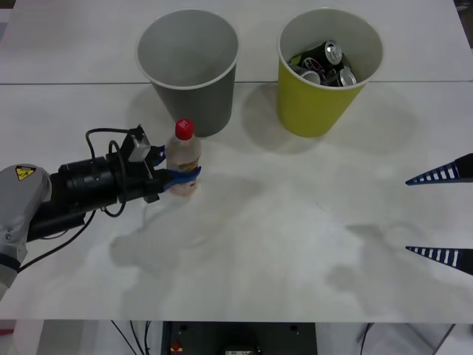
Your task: Put the can into the green bin and the plastic bottle into the gray bin
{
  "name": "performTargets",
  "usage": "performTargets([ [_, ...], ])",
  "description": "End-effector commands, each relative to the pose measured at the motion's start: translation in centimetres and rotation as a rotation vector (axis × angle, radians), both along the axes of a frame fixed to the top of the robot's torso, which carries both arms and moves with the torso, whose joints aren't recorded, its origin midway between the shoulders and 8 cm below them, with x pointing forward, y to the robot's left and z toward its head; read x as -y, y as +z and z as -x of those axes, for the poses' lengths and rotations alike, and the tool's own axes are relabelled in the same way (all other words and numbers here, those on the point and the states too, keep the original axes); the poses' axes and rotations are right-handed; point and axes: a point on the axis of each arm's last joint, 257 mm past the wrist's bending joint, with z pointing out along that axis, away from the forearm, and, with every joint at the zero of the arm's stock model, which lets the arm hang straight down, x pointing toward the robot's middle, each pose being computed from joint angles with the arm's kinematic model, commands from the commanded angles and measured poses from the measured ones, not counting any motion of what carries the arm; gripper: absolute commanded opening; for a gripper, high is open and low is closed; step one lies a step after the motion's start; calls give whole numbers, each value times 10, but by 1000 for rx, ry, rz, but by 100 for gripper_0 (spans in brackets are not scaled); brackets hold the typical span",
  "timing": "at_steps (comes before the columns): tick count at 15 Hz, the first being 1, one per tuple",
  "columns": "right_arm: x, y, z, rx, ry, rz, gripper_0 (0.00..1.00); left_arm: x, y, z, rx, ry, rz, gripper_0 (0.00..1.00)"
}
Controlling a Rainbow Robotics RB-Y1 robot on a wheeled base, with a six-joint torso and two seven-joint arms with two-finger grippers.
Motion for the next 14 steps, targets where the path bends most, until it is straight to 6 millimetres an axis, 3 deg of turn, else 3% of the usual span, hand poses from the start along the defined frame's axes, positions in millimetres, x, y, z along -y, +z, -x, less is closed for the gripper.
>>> performTargets([
  [1, 0, 0, 0, 0, 0, 0, 100, -25, 7, 10, -88, 0, -55, 0],
  [9, 0, 0, 0, 0, 0, 0, 100, -116, 45, 58, -381, 44, -289, 1],
  [14, 0, 0, 0, 0, 0, 0, 100, -161, 66, 95, -526, -1, -385, 1],
])
